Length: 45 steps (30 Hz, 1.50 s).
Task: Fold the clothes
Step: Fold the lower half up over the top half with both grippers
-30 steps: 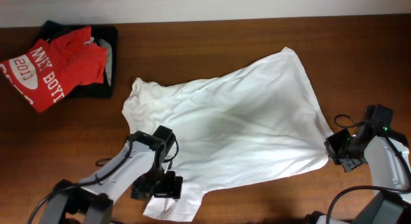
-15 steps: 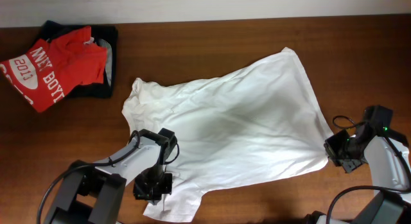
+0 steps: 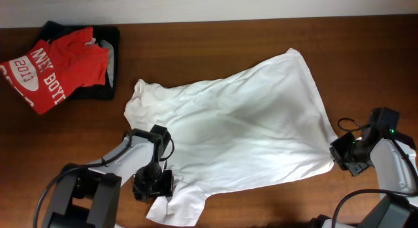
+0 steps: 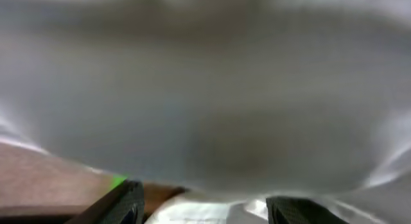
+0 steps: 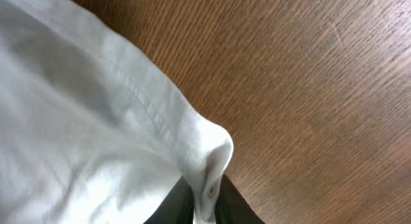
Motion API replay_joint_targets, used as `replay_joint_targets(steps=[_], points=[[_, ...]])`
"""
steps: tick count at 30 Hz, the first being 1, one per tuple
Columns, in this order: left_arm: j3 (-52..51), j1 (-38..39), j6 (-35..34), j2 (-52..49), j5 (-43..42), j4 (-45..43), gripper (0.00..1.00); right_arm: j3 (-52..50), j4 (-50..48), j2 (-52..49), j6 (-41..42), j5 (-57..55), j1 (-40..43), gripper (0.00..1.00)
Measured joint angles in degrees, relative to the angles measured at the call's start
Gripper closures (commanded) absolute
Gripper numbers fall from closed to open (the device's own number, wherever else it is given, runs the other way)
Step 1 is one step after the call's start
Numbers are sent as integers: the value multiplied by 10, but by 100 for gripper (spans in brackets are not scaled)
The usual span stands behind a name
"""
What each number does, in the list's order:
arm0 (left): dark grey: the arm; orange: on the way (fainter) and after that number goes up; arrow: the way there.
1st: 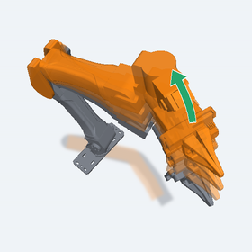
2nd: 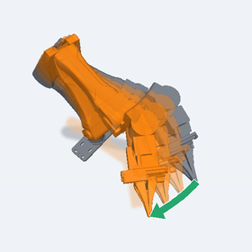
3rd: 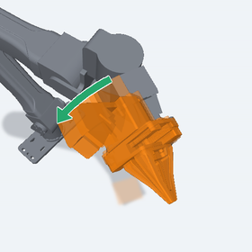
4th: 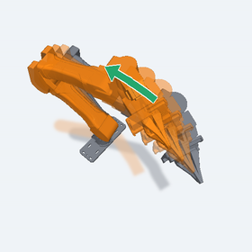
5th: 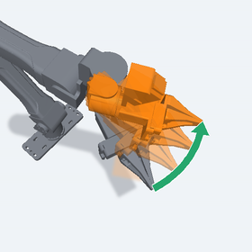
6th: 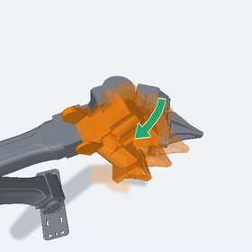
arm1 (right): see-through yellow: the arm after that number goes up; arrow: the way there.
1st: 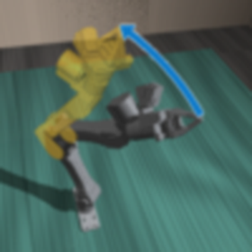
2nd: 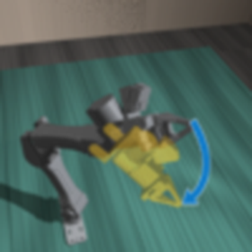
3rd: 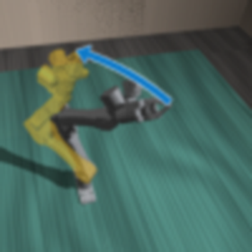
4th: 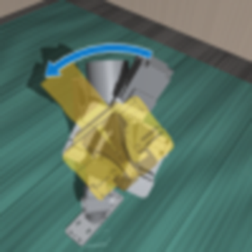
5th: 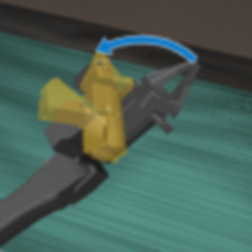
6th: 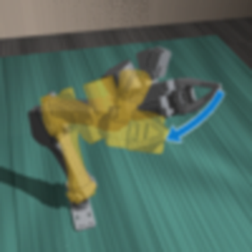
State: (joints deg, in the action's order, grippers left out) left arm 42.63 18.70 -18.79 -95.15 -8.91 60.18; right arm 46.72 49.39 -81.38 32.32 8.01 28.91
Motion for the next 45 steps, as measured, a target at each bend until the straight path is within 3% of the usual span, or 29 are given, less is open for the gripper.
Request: replay_joint_targets(steps=[2, 3, 11, 13, 16, 19, 22, 24, 25, 26, 27, 28, 34, 36, 41, 42, 45], points=[[-2, 0, 3, 0, -1, 0, 90, 0, 1, 0, 0, 0, 0, 84], [-3, 0, 4, 0, -5, -1, 100, 0, 1, 0, 0, 0, 0, 84], [1, 1, 12, 0, -21, 9, 100, 1, 9, 0, -2, 0, 0, 84], [48, 1, 12, 5, -20, 68, 100, 17, 41, -1, -2, -5, 0, 84], [133, 1, 10, 71, -21, 158, 100, 78, 107, -2, -12, -20, 0, 84], [150, 1, 8, 149, -38, 191, 100, 130, 159, -3, -26, -26, 0, 84], [151, 1, 8, 194, -57, 185, 100, 144, 171, -3, -30, -28, 0, 93], [151, 1, 8, 227, -61, 156, 100, 144, 173, -3, -30, -28, 0, 92], [151, 1, 8, 236, -61, 142, 100, 144, 173, -3, -30, -28, 0, 73], [152, 1, 8, 239, -61, 117, 100, 144, 172, -3, -32, -28, 0, 36], [152, 1, 8, 239, -61, 106, 100, 144, 171, -3, -34, -29, 0, 9], [152, 1, 8, 239, -61, 96, 100, 145, 170, -3, -34, -35, 0, 1], [152, 1, 7, 239, -61, 96, 100, 132, 155, -3, 4, -100, 19, 1], [152, 1, 8, 239, -61, 96, 100, 102, 125, -5, 13, -110, 57, 10], [152, 1, 8, 239, -61, 96, 100, 79, 89, -48, 18, -108, 97, 20], [152, 1, 7, 239, -61, 96, 100, 78, 83, -57, 17, -103, 97, 27], [152, 1, 7, 239, -61, 96, 100, 78, 78, -80, 14, -96, 97, 30]])
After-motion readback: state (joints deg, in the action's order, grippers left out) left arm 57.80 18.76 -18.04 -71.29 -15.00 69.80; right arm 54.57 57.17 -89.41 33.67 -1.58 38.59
